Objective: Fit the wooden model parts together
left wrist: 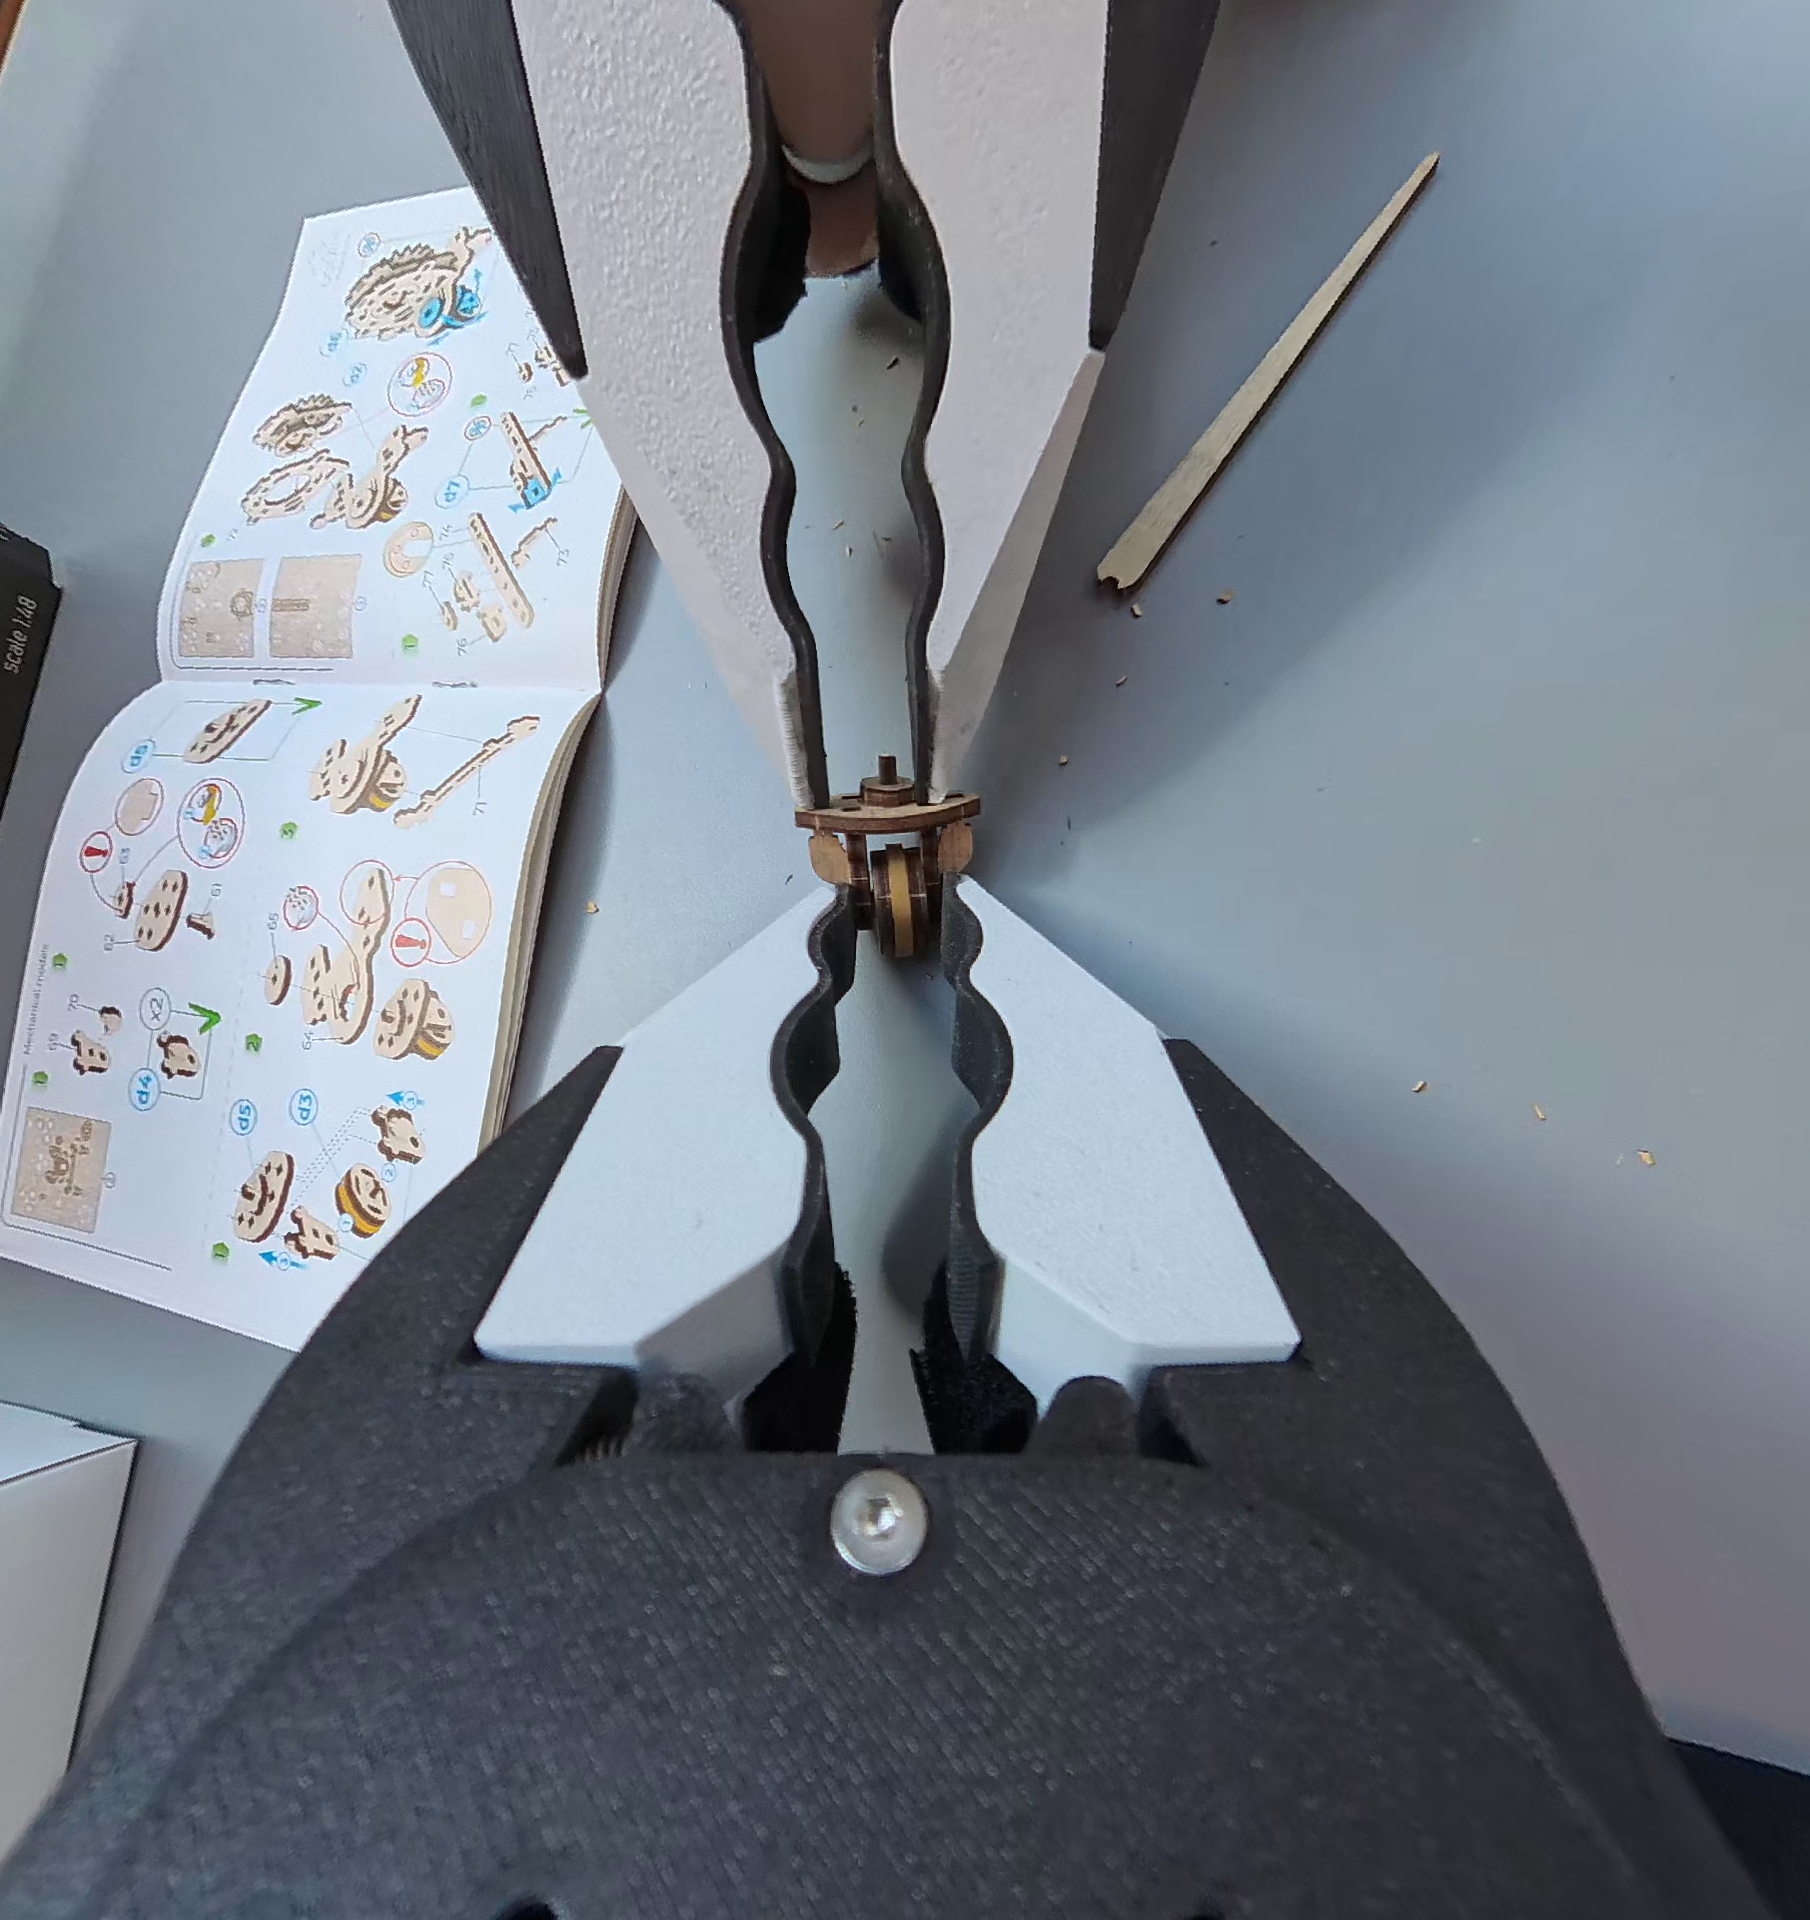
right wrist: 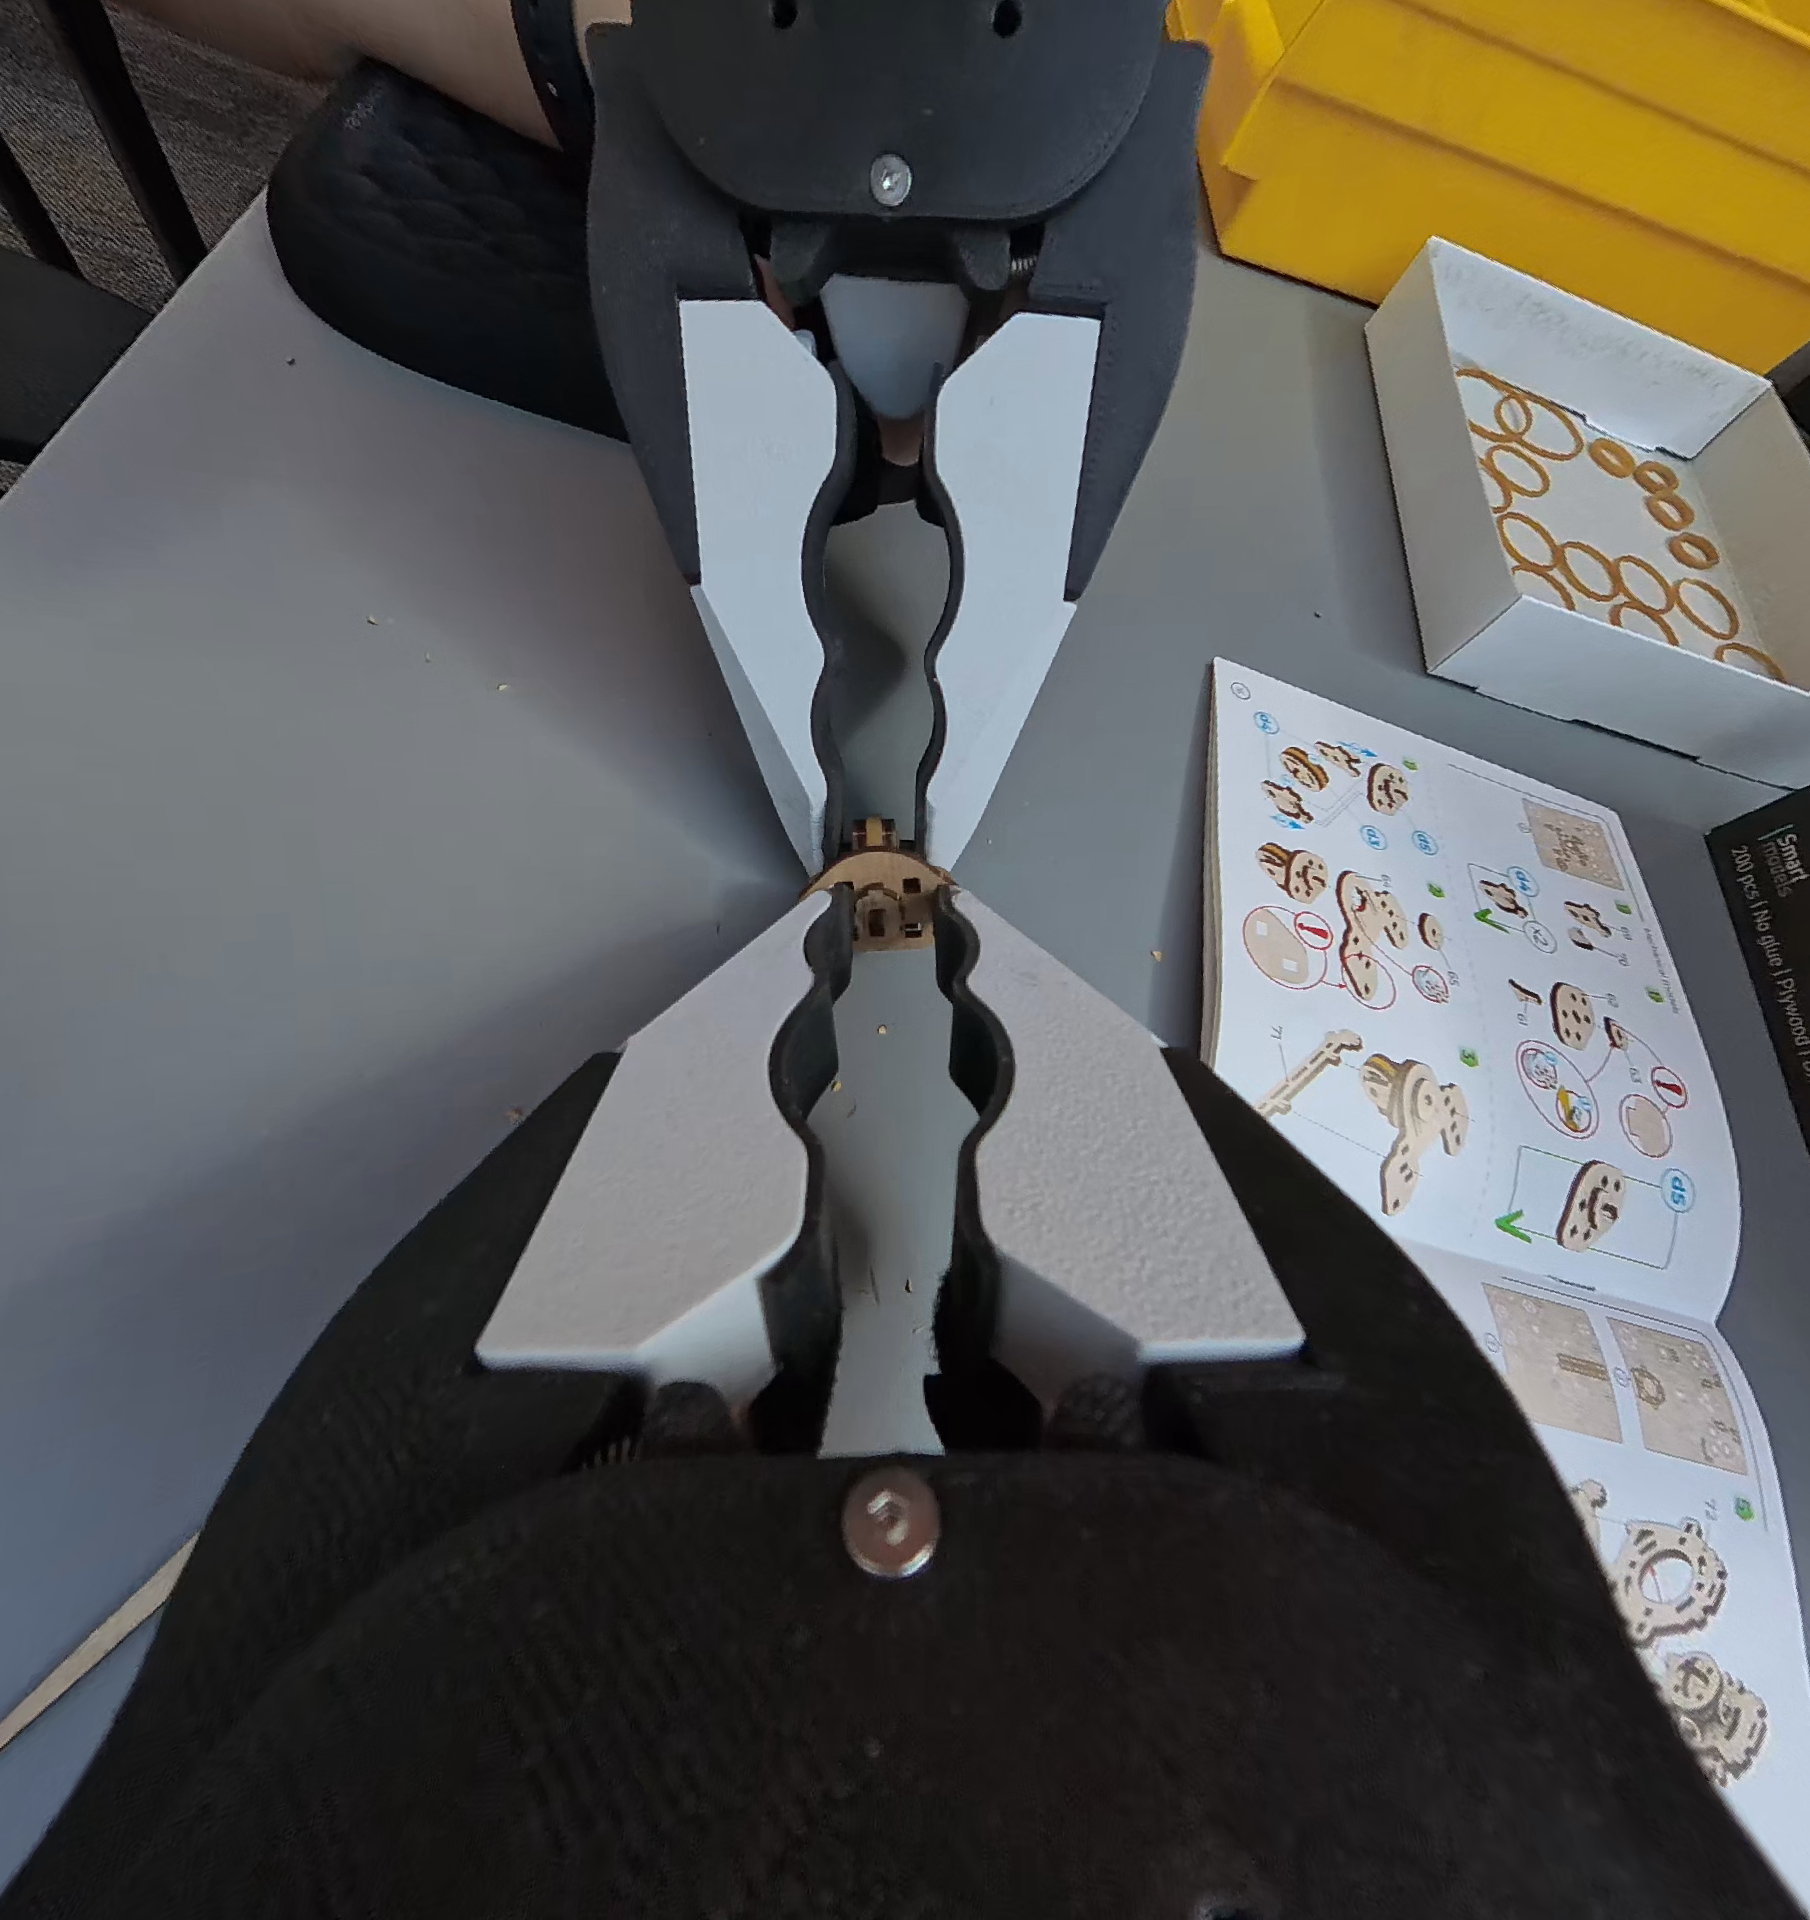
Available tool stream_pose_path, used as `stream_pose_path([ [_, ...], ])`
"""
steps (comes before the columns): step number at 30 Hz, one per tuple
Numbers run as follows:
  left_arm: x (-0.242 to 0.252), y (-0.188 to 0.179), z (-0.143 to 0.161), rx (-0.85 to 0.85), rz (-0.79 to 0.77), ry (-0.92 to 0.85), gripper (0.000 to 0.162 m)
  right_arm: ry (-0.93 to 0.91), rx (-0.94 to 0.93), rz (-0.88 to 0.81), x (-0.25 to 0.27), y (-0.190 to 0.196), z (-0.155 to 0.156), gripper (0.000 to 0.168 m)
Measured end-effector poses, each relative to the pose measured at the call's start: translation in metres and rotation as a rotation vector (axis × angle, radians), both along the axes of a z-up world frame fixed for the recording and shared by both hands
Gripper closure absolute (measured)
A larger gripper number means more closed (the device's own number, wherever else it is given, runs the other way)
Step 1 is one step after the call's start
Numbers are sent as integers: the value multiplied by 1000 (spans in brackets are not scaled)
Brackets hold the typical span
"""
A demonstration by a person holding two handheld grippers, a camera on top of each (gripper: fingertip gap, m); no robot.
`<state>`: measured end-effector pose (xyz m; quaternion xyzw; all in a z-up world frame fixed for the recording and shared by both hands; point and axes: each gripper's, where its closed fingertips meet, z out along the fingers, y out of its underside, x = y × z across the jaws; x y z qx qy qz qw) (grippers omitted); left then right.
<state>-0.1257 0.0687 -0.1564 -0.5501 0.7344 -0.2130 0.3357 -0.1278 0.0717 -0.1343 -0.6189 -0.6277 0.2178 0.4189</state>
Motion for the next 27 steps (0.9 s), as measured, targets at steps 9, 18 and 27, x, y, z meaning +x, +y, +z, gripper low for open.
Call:
stream_pose_path([
  [9, 0, 0, 0, -6, -3, 1, 148, 31, -29, 14, 1, 0, -1, 153],
  [18, 0, 0, 0, -16, -1, 1, 148, 19, -1, 21, 1, -1, -1, 153],
  [27, 0, 0, 0, -23, 1, 1, 148, 0, 46, 19, -1, -3, 0, 157],
])
